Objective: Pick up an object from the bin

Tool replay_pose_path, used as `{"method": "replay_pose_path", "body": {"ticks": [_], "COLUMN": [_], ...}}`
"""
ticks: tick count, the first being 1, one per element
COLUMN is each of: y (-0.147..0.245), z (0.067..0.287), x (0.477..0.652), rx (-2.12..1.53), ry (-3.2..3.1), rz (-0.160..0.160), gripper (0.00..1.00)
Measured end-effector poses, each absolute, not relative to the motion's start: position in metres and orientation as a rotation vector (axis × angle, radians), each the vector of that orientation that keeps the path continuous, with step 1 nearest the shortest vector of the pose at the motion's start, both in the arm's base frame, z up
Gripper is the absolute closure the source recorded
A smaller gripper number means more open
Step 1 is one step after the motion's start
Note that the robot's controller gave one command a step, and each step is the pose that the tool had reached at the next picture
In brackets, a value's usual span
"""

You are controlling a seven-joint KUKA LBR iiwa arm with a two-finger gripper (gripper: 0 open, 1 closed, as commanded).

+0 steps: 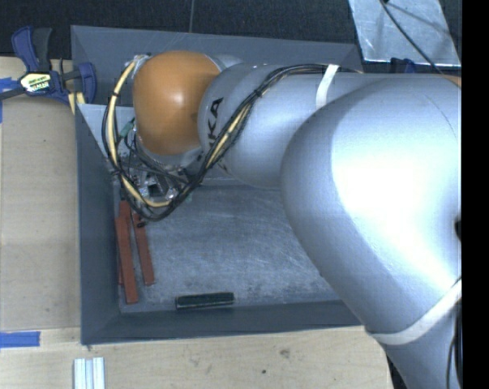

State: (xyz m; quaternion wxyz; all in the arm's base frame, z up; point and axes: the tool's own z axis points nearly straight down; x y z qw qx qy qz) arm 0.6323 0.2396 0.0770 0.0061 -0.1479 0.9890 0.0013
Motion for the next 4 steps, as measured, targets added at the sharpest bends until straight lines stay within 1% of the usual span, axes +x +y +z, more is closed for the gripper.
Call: {"method": "replay_pose_path", "body": {"ticks": [2, 3, 4], "y": [0.2415, 0.2415, 0.2429], "z": [0.0773, 0.0768, 0.0765], "x": [0.6274, 0.6308, 0.6316], "rx": [-0.554, -1.024, -1.439], "ry": [3.080, 2.947, 2.769], "rz": [0.002, 0.008, 0.005], "gripper": [1.00, 1.00, 1.00]}}
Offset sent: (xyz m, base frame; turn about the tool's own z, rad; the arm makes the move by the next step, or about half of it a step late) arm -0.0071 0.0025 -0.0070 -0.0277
